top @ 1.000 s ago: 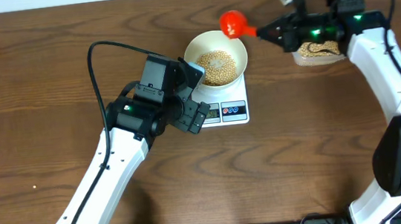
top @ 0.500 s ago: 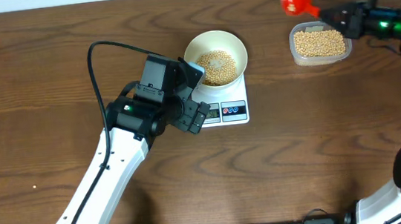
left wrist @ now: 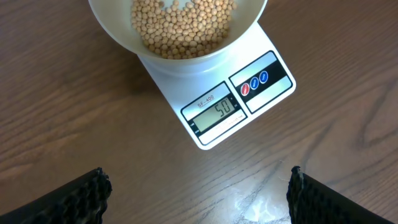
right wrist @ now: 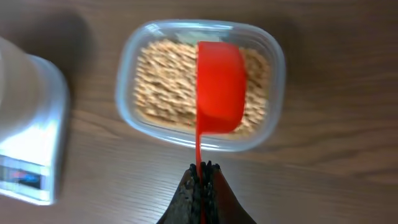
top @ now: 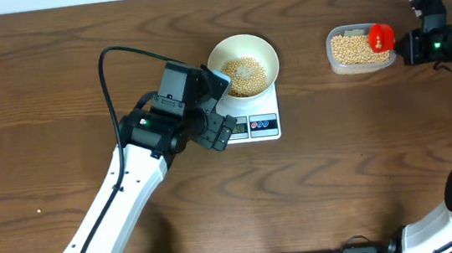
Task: Scoop item into bowl and weigh 50g on scale
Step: 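Move the empty scoop with the right gripper back to the tub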
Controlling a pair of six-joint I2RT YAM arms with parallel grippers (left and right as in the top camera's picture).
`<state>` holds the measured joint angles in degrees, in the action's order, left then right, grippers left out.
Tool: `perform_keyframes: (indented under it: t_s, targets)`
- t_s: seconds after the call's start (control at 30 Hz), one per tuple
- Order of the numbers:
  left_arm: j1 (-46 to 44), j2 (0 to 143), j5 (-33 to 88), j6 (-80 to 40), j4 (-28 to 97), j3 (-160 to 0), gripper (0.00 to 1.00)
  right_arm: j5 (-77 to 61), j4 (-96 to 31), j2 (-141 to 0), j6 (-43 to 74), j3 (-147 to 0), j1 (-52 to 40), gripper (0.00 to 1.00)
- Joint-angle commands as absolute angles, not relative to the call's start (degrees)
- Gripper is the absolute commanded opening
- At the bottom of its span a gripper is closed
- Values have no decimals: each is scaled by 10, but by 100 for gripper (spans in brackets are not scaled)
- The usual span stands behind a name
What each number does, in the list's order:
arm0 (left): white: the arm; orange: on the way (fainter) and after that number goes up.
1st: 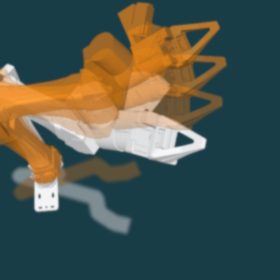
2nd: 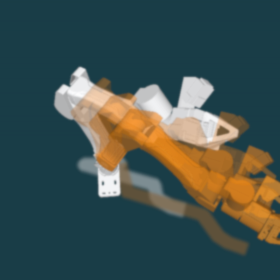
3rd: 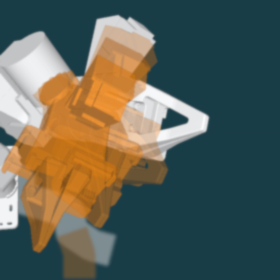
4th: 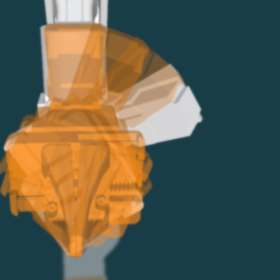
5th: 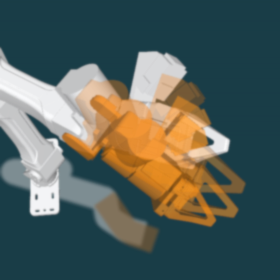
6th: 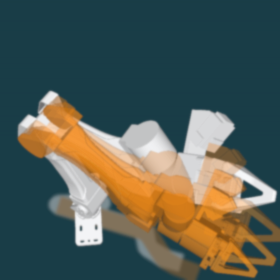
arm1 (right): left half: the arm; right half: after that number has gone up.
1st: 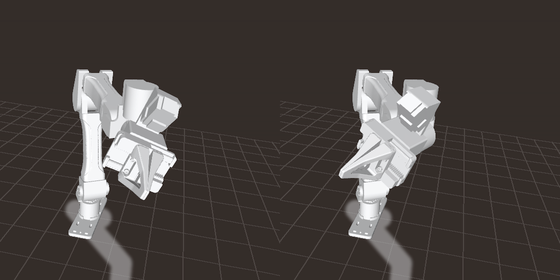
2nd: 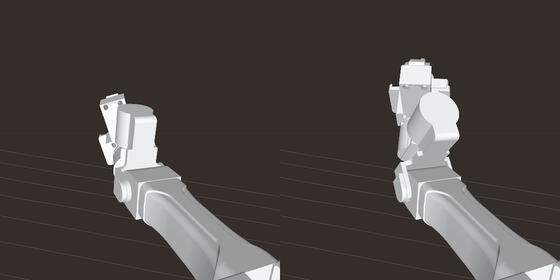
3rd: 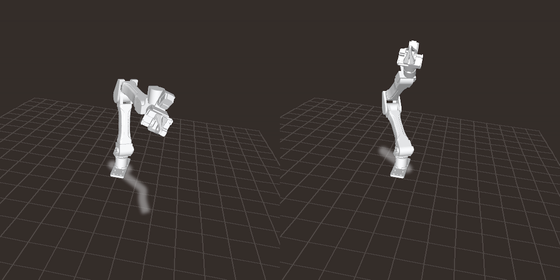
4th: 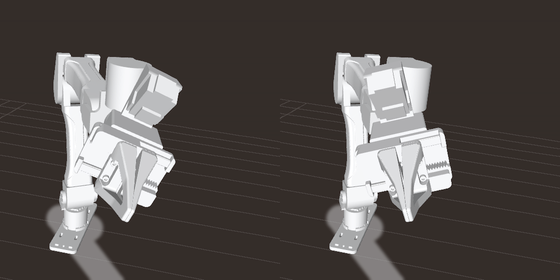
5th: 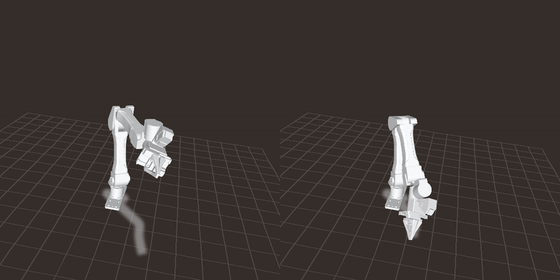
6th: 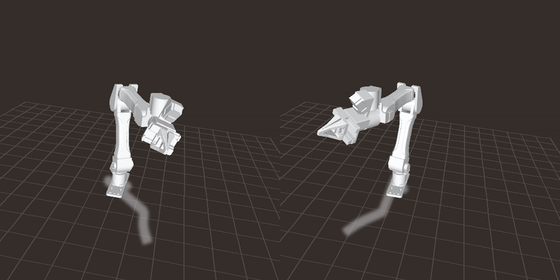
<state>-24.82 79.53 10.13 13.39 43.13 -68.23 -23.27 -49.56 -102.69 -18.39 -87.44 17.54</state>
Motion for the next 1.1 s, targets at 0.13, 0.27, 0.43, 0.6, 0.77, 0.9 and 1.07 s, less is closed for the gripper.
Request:
perform_keyframes:
  t_s: [0.13, 0.27, 0.43, 0.6, 0.77, 0.9, 1.07]
  targets:
    - [-248, 799, 96, 135, 432, -684, 93, -58, -492, -1013, -241, -882, 110, 2]
    - [-248, 799, 96, 135, 432, -684, 93, 30, -472, -1013, -266, -882, 73, 1]
    - [-248, 799, 96, 135, 432, -684, 93, 105, -461, -1013, -294, -882, 35, 1]
    - [-248, 799, 96, 135, 432, -684, 93, 98, -460, -1013, -294, -882, 20, 1]
    - [-248, 799, 96, 135, 432, -684, 93, -4, -456, -1013, -227, -882, 34, 1]
    - [-248, 799, 96, 135, 432, -684, 93, -165, -456, -1013, -133, -882, 63, 1]
    - [-248, 799, 96, 135, 432, -684, 93, -246, -460, -1013, 15, -879, 102, 1]
